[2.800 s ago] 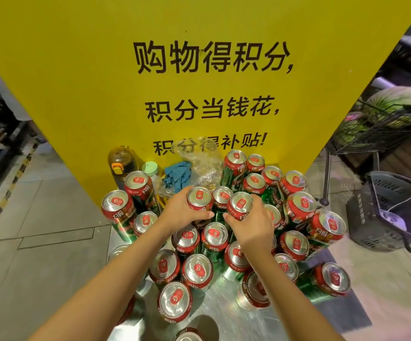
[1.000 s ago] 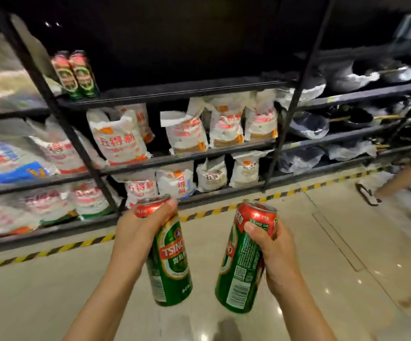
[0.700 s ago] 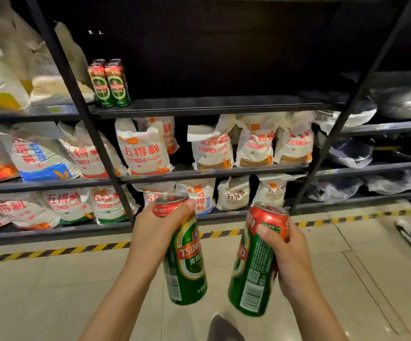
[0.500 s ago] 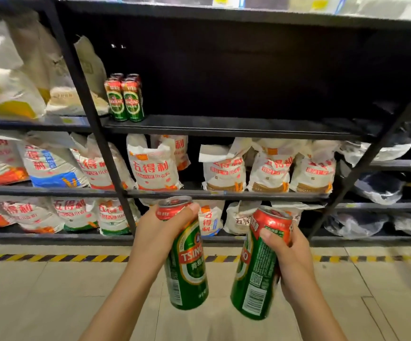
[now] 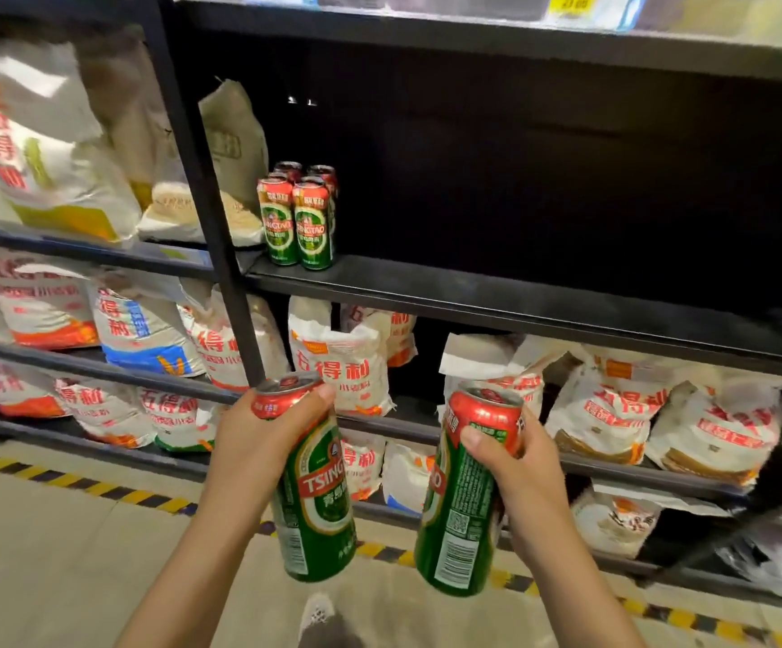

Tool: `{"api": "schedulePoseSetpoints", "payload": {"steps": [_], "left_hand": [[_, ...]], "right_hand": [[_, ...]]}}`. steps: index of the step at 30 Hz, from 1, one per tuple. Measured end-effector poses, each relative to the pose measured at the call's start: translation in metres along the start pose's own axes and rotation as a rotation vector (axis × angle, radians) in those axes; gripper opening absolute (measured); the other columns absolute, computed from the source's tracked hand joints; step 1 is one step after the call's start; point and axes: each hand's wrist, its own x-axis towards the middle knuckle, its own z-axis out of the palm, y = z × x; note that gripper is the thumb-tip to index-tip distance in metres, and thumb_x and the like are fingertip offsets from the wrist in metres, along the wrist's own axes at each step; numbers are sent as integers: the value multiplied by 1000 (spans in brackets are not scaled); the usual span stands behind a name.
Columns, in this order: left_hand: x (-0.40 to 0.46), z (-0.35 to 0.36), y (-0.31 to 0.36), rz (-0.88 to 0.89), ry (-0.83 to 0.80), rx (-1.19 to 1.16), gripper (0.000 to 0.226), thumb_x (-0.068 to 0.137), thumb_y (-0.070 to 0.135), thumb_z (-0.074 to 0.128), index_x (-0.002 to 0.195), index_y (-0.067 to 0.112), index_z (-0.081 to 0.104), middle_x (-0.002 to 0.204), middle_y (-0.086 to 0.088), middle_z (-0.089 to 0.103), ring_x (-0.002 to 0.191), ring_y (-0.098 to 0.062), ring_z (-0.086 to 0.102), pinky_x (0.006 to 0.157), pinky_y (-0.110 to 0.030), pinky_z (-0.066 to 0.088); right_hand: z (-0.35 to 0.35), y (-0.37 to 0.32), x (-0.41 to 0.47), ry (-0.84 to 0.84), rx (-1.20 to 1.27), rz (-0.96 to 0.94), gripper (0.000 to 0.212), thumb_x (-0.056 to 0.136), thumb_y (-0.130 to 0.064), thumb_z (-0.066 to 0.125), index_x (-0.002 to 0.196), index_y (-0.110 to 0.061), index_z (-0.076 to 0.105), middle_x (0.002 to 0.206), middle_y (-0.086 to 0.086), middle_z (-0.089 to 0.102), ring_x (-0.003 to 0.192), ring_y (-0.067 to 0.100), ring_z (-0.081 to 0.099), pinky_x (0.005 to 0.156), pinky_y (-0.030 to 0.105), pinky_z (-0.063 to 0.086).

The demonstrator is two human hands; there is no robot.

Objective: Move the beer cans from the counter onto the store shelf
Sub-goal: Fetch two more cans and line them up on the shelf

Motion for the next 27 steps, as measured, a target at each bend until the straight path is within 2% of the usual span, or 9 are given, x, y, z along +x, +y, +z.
{"api": "schedulePoseSetpoints", "payload": {"steps": [2, 5, 9, 16, 19, 21, 23, 25, 27], "left_hand": [[36, -1, 2, 6, -8, 18, 26, 70, 44, 71, 89, 29, 60, 89, 5, 68, 82, -14, 64, 62, -27, 47], [91, 1, 10, 32, -58, 32, 41, 64, 51, 72, 97, 27, 65, 89, 4, 72, 84, -15, 68, 73, -34, 54], [157, 14, 30, 85, -114, 17, 27, 70, 39, 75, 89, 22, 68, 80, 5, 73, 75, -10, 69, 64, -25, 50], [237, 41, 55, 150, -234, -11, 25, 72, 33, 76, 95, 29, 68, 86, 14, 72, 78, -1, 67, 68, -21, 48], [266, 55, 60, 166, -247, -27, 36, 63, 41, 81, 94, 27, 68, 85, 10, 72, 78, -4, 68, 69, -24, 49], [283, 64, 64, 181, -247, -6, 51, 55, 51, 76, 96, 24, 67, 88, 5, 72, 81, -8, 68, 73, -31, 53], [299, 75, 69, 197, -242, 13, 54, 56, 51, 77, 98, 19, 65, 88, 1, 71, 81, -11, 69, 73, -34, 55], [312, 86, 73, 211, -223, 28, 43, 65, 41, 81, 96, 16, 63, 86, 0, 70, 78, -12, 68, 69, -32, 54], [325, 96, 77, 225, -201, 37, 38, 68, 37, 80, 94, 16, 62, 85, 0, 69, 76, -11, 68, 65, -28, 52]], "right_hand": [[14, 0, 28, 1, -7, 4, 68, 42, -56, 71, 104, -32, 58, 92, -13, 71, 84, 6, 68, 70, 27, 52], [32, -4, 70, 43, -12, -1, 67, 41, -56, 71, 103, -31, 58, 91, -8, 71, 85, 9, 68, 69, 27, 52], [52, -9, 122, 91, 10, -43, 64, 45, -52, 73, 103, -27, 60, 91, -3, 71, 84, 14, 69, 68, 28, 53], [77, -12, 193, 160, 17, -39, 63, 46, -52, 72, 103, -30, 60, 90, -7, 71, 84, 11, 69, 68, 27, 54], [80, -17, 225, 157, -8, -50, 65, 44, -53, 72, 105, -31, 59, 90, -7, 70, 84, 11, 68, 69, 28, 54], [80, -21, 246, 146, -25, -83, 64, 47, -51, 73, 106, -29, 59, 92, -6, 70, 84, 11, 68, 69, 26, 54], [79, -24, 268, 131, -42, -123, 60, 53, -46, 76, 107, -27, 59, 93, -6, 70, 85, 10, 68, 66, 23, 54], [78, -26, 290, 123, -73, -154, 50, 64, -30, 82, 108, -29, 58, 93, -8, 69, 85, 8, 67, 65, 18, 53], [78, -27, 310, 118, -82, -176, 45, 72, -16, 79, 109, -30, 56, 95, -8, 69, 87, 7, 67, 67, 17, 53]]}}
